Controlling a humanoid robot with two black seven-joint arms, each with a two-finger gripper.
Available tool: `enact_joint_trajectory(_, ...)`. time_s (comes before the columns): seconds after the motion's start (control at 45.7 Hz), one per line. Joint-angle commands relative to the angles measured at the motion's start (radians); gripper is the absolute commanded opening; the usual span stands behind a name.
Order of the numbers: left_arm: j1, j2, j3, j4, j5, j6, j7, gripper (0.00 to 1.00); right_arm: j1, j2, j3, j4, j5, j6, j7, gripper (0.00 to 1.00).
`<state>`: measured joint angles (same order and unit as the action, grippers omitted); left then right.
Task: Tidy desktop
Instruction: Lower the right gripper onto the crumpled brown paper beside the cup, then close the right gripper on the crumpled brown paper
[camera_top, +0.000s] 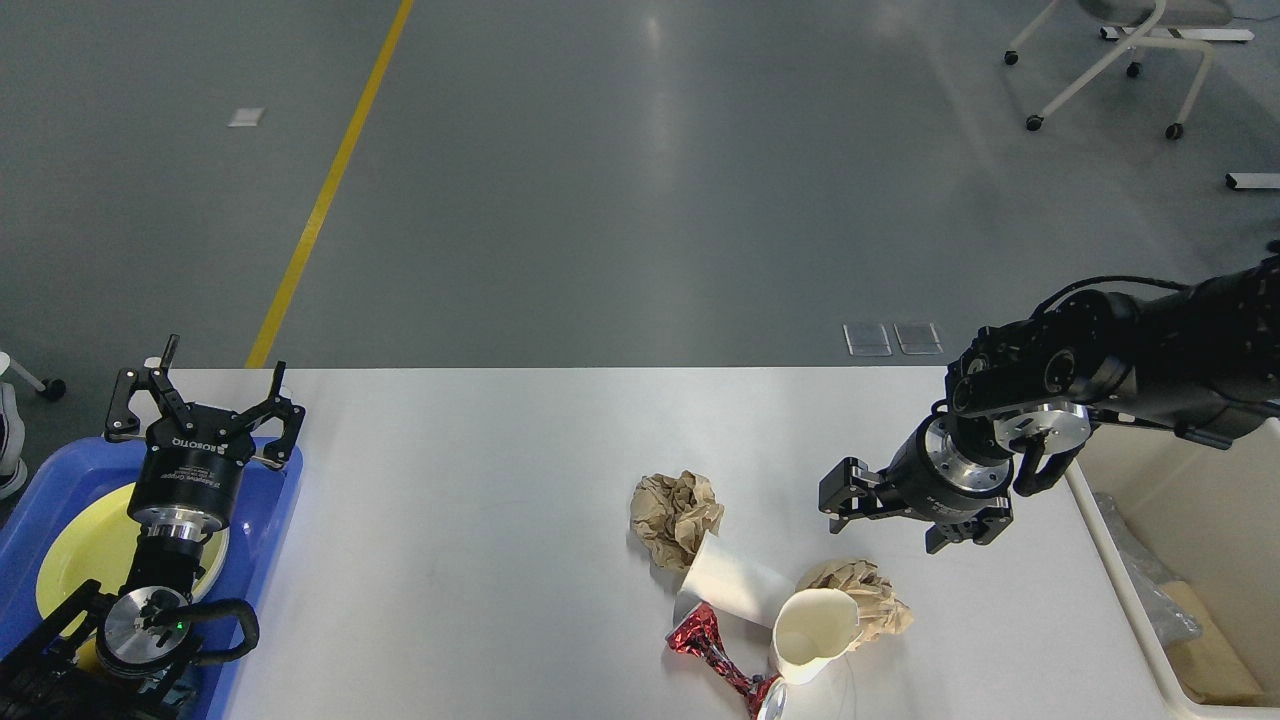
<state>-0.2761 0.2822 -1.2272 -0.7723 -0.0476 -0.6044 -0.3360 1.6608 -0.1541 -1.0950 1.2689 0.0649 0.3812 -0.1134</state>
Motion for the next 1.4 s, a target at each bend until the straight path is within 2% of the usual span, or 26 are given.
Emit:
enact_joint_trajectory(0.0, 0.000, 0.000, 0.000, 0.001, 0.000, 0.000, 0.000, 0.96, -0.104, 0.045, 0.030, -0.091, 0.000, -0.001, 0.000, 1.00)
enact_joint_trajectory(0.394, 0.000, 0.000, 0.000, -0.001, 0.000, 0.000, 0.000, 0.96, -0.225, 0.073, 0.037, -0.227, -0.016, -0.005, 0.000, 1.00)
enact_joint_trajectory(1.05, 0.000, 0.000, 0.000, 0.001, 0.000, 0.000, 0.000, 0.96, -0.260, 0.100, 0.040, -0.230, -0.076, -0.004, 0.000, 1.00)
enact_joint_trajectory(1.093, 0.000, 0.000, 0.000, 0.001, 0.000, 0.000, 0.000, 0.96, -0.265, 0.106, 0.047, -0.233, -0.079, -0.005, 0.000, 0.96)
enact_joint_trajectory(1.225, 0.000, 0.000, 0.000, 0.001, 0.000, 0.000, 0.000, 0.96, -0.288, 0.108, 0.064, -0.246, -0.080, -0.005, 0.000, 0.74)
enact_joint_trajectory(1.378, 0.000, 0.000, 0.000, 0.001, 0.000, 0.000, 0.000, 0.96, -0.291, 0.107, 0.066, -0.246, -0.070, -0.007, 0.000, 0.27)
